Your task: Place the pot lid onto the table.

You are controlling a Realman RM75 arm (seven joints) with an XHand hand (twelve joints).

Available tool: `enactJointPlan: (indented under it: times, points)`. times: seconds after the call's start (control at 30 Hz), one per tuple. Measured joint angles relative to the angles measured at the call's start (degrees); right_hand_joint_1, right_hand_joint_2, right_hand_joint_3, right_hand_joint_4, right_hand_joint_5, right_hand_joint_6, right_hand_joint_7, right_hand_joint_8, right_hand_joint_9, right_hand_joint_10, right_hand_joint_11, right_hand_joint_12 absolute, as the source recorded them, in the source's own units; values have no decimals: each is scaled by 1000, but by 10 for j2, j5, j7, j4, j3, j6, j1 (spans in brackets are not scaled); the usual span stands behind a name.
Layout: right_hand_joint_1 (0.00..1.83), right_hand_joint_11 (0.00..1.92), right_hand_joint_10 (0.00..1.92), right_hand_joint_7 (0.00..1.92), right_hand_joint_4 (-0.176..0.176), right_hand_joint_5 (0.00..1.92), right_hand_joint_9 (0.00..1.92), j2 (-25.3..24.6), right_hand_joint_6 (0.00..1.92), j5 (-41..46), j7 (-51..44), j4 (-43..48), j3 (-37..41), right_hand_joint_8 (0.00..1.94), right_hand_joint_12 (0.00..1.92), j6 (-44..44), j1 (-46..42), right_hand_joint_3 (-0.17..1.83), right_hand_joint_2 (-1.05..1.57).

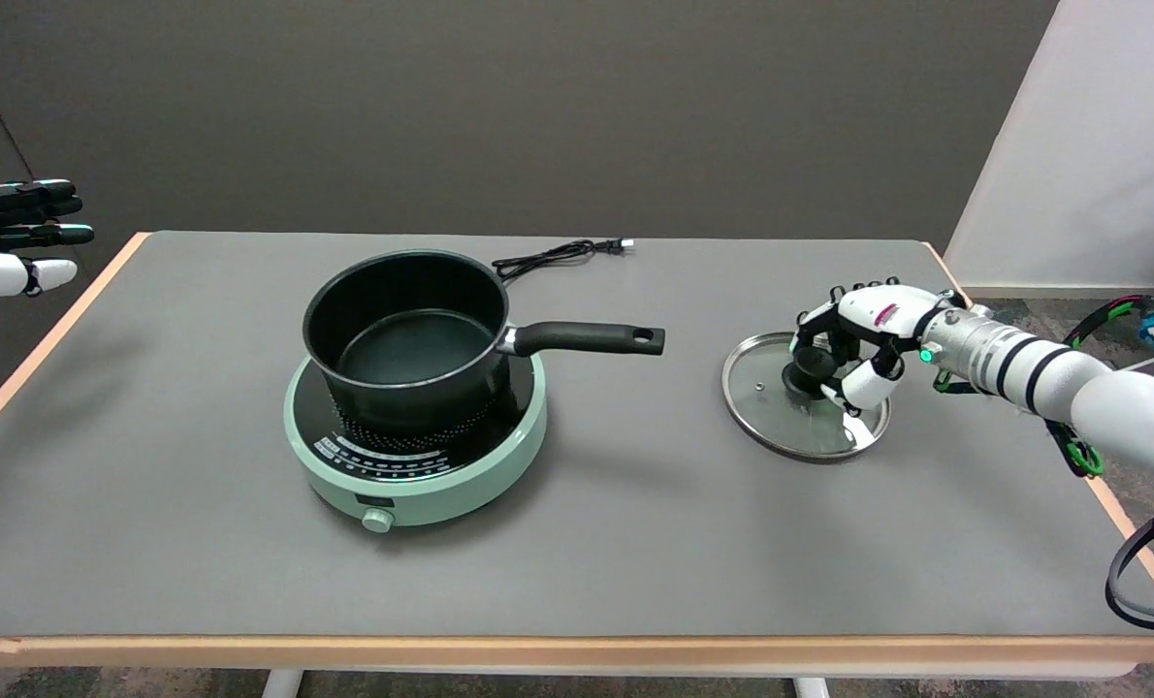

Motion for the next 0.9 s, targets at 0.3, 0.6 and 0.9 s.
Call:
enactJointPlan:
  times: [0.3,0.6,0.9]
  points:
    - [940,381,434,563,140,480,625,-2,204,0,-1,3,27,186,733,-6,-1,1004,481]
    - [774,350,257,262,120,360,275,-3,160,0,-1,27,85,138,756,-15,-1,944,375]
    - [719,345,230,230,119,337,266,-7,162,14,-1,64,150,154,779,-28,-7,913,371]
